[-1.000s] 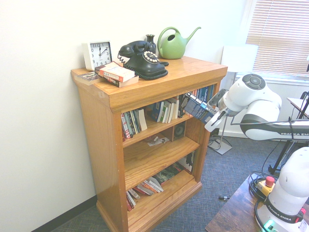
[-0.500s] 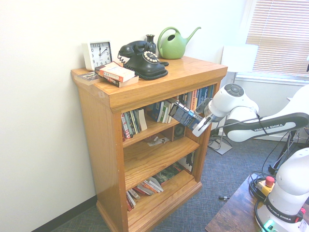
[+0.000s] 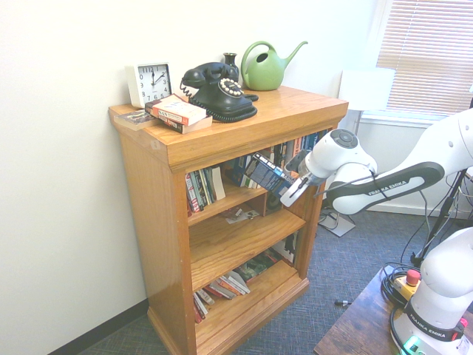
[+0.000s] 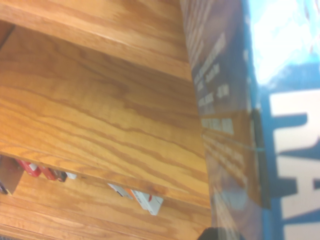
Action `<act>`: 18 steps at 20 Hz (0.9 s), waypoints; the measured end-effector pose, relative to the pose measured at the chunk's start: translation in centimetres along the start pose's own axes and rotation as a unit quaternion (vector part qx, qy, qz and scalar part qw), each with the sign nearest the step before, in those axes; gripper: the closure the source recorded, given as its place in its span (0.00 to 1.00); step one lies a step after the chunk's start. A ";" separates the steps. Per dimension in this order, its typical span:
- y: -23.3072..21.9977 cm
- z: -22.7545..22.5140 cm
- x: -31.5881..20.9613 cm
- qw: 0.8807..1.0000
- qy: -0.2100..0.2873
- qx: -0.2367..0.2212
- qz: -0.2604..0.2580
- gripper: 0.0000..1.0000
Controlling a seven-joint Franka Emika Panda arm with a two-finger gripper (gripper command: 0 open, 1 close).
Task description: Put the book on the shelf
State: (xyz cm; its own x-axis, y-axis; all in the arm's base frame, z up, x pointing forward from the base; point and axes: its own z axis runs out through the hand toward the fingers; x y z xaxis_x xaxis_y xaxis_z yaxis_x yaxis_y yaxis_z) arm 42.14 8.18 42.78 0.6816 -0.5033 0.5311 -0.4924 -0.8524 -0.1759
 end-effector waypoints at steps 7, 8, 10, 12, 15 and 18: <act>-2.5 2.1 1.0 1.000 0.001 0.014 -0.013 1.00; -2.9 2.3 1.1 1.000 0.004 0.014 -0.016 1.00; -3.6 2.7 1.3 1.000 0.009 0.015 -0.021 1.00; -4.0 3.3 1.5 1.000 0.012 0.014 -0.023 1.00; -4.3 4.7 2.0 1.000 0.012 0.011 -0.021 1.00; -4.5 6.1 2.3 1.000 0.014 0.008 -0.023 1.00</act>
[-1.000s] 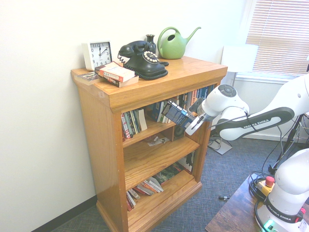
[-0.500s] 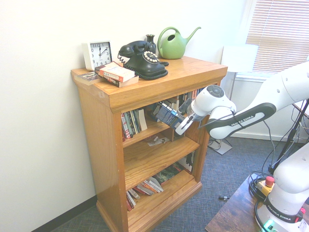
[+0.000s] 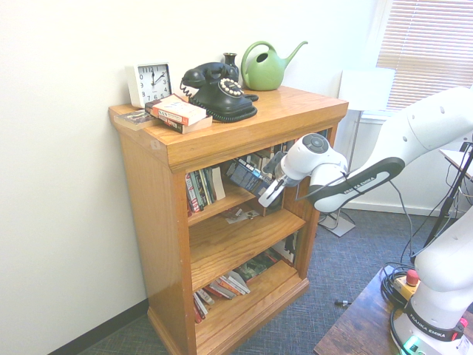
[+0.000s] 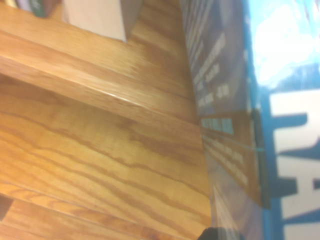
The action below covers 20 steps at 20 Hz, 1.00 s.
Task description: Put the book on the shelf
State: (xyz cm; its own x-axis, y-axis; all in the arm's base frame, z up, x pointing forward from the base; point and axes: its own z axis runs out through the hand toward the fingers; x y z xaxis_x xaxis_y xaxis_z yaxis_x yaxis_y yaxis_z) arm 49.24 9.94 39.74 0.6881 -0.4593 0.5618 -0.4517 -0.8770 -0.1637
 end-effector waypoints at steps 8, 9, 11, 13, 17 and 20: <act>-3.6 1.3 1.1 1.000 0.017 0.013 -0.011 1.00; -3.9 1.6 1.4 1.000 0.017 0.014 -0.009 1.00; -4.2 2.4 1.8 1.000 0.013 0.015 -0.004 1.00; -4.5 3.1 1.9 1.000 0.011 0.017 -0.001 1.00; -5.2 3.1 1.8 1.000 0.017 0.014 0.001 1.00; -5.8 3.2 2.2 1.000 0.019 0.014 0.001 1.00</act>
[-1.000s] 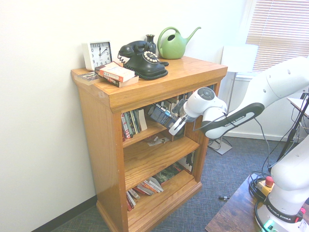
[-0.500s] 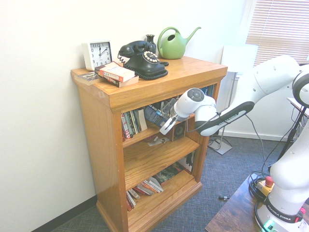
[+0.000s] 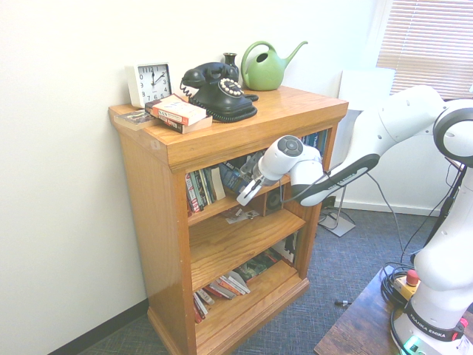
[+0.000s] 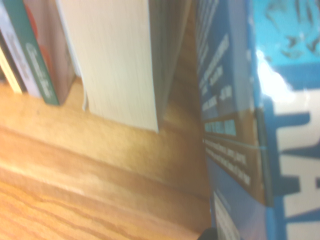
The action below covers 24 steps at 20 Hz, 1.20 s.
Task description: Put the book on the shelf
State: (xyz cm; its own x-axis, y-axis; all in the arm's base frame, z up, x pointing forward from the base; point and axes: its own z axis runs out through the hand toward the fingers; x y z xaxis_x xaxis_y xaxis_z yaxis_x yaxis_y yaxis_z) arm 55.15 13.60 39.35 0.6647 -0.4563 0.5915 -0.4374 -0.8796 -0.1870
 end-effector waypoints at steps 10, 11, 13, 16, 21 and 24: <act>-1.7 0.6 1.2 1.000 -0.002 0.008 0.008 0.00; -1.7 0.7 1.3 1.000 -0.003 0.008 0.009 0.00; -1.6 0.8 1.3 1.000 -0.004 0.008 0.011 0.00; -1.6 0.9 1.3 1.000 -0.008 0.010 0.018 0.00; -1.4 1.0 1.4 1.000 -0.010 0.012 0.026 0.00; -1.2 1.1 1.4 0.999 -0.011 0.013 0.028 0.00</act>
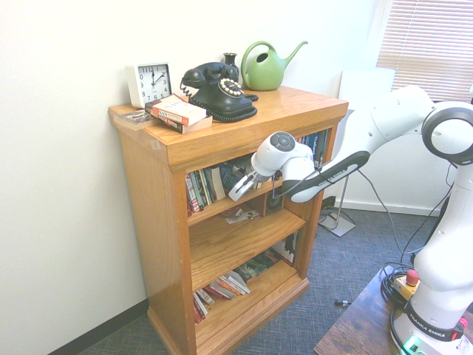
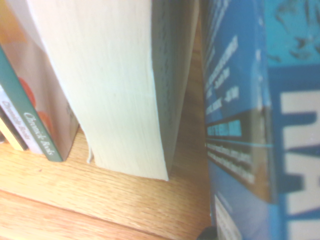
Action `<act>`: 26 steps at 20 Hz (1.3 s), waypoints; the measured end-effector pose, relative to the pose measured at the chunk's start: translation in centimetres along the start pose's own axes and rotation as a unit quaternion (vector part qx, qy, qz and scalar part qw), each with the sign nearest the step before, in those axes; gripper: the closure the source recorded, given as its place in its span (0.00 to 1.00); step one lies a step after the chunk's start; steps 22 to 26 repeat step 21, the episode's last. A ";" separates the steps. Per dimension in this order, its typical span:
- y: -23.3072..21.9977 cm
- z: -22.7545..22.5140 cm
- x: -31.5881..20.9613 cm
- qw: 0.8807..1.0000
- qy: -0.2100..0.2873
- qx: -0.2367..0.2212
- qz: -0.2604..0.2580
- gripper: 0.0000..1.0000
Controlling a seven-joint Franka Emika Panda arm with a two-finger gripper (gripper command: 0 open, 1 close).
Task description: Put the book on the shelf
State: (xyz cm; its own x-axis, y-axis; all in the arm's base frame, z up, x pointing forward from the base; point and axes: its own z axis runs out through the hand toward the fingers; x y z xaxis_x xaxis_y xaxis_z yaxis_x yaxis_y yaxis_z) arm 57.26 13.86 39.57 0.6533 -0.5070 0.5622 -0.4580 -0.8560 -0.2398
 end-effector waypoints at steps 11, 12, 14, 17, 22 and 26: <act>1.2 -0.5 -0.3 1.000 0.003 -0.002 0.003 0.00; 1.5 -0.8 -0.5 1.000 0.001 -0.005 0.002 0.00; 2.7 -0.9 -2.2 1.000 -0.012 -0.019 -0.006 0.00; 5.5 -2.2 -4.6 0.998 -0.018 -0.053 -0.019 0.00; 11.0 -4.7 -6.2 0.993 -0.016 -0.110 -0.036 0.00; 11.0 -4.7 -6.2 0.993 -0.016 -0.110 -0.036 0.00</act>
